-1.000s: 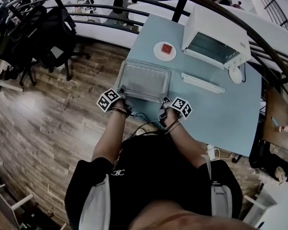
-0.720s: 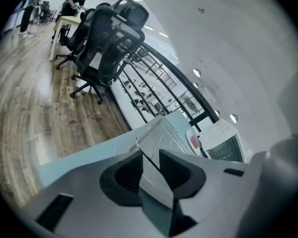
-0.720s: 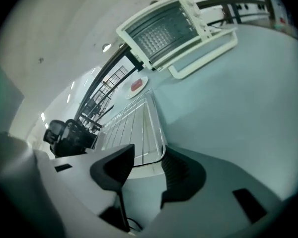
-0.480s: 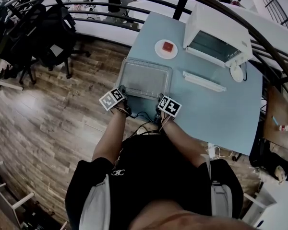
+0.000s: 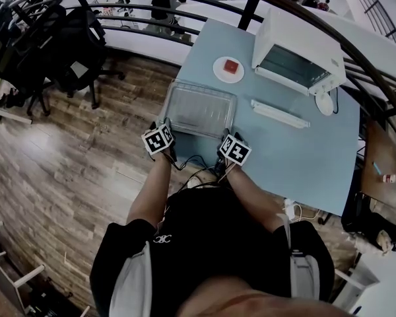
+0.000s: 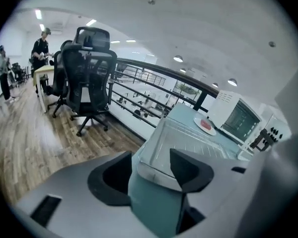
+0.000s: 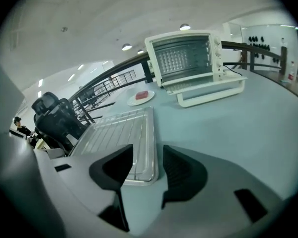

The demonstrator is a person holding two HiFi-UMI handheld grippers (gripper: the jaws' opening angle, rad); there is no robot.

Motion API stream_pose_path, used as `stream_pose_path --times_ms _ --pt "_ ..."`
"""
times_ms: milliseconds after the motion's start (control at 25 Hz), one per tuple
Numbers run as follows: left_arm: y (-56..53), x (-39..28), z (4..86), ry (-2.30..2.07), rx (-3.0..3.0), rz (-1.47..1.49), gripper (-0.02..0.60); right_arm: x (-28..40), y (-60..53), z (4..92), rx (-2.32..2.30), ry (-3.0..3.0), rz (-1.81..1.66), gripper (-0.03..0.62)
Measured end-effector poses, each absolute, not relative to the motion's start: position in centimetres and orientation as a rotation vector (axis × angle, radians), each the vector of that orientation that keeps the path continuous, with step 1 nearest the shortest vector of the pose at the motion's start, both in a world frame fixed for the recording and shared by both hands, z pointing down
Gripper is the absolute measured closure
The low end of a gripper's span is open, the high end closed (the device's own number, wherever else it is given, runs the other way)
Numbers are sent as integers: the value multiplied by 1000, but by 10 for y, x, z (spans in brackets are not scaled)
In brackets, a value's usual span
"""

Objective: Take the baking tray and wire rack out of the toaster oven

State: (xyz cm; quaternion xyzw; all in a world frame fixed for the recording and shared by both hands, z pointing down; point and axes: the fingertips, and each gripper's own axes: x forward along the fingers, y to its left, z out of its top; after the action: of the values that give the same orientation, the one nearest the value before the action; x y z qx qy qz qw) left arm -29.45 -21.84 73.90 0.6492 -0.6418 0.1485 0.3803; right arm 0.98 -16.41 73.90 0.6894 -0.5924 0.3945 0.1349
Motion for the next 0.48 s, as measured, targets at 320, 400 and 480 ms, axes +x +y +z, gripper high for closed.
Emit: stream_pose_path --times_ms 320,400,480 --pt "-224 -292 664 -1812 1887 380 502 14 -190 671 2059 -1991 845 468" --pt "-225 -283 641 -1830 1958 381 537 15 -196 645 2073 -2056 724 525" --pt "-226 -270 617 -1833 2031 365 545 15 -198 617 2087 -2121 597 579"
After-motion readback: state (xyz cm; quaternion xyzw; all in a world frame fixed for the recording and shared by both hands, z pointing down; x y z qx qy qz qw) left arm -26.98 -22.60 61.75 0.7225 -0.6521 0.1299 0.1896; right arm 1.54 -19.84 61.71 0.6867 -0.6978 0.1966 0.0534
